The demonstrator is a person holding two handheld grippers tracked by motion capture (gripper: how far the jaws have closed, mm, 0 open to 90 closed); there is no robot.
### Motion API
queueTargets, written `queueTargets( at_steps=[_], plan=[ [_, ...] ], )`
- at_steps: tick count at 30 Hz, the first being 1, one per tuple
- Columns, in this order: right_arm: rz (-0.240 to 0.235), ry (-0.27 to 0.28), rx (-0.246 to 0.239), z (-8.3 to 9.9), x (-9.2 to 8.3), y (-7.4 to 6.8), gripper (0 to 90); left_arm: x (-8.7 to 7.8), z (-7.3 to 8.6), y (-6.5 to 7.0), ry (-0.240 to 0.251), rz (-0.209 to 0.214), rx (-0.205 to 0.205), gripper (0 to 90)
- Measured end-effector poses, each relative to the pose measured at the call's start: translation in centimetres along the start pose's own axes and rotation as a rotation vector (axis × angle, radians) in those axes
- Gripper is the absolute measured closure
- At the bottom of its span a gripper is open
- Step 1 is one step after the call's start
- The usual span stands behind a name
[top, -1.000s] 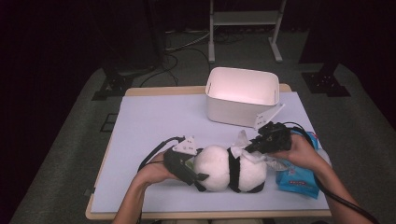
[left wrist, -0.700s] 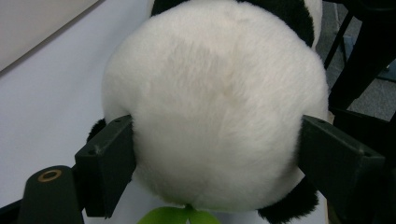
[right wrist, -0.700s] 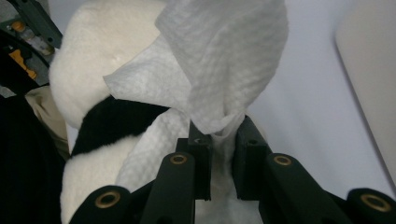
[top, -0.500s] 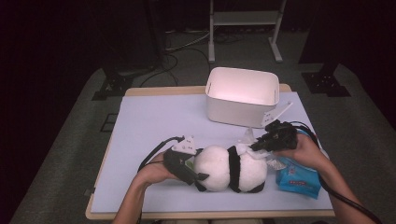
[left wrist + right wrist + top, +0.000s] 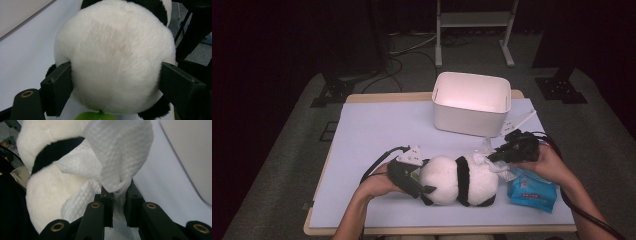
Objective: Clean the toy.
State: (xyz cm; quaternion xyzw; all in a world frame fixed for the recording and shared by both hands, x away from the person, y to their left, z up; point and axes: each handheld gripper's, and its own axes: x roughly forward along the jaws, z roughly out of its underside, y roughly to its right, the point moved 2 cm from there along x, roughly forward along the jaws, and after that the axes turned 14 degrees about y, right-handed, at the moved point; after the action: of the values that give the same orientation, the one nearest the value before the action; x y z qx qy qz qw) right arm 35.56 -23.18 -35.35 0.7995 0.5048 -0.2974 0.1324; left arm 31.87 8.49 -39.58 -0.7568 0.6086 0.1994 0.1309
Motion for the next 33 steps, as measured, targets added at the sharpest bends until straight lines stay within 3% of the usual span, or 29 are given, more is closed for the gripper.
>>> queueTargets(
  at_steps=[5,9,16,23,28,33],
  plan=[
    [-0.042,-0.028,-0.062,-2.3,2.5,-1.3,78.8,0.0,0.0,0.0,-0.006,0.001,0.009,15.9],
    [-0.066,-0.037,-0.083,-3.3,4.2,-2.3,78.7,0.0,0.0,0.0,-0.006,-0.001,0.012,15.9],
    [-0.113,-0.035,-0.127,-4.1,5.4,-4.1,78.8,0.1,-0.1,0.2,-0.001,-0.003,0.010,15.8],
    [-0.114,-0.034,-0.161,-3.3,3.9,-5.4,78.2,0.2,-0.2,0.2,0.004,-0.004,-0.001,15.7],
    [-0.088,-0.017,-0.127,-1.3,1.8,-4.9,78.6,0.3,-0.3,0.2,0.020,0.004,-0.009,15.4],
    [-0.081,0.001,-0.112,-0.3,1.1,-4.5,78.7,0.3,-0.4,0.2,0.031,0.008,-0.016,12.3]
  ],
)
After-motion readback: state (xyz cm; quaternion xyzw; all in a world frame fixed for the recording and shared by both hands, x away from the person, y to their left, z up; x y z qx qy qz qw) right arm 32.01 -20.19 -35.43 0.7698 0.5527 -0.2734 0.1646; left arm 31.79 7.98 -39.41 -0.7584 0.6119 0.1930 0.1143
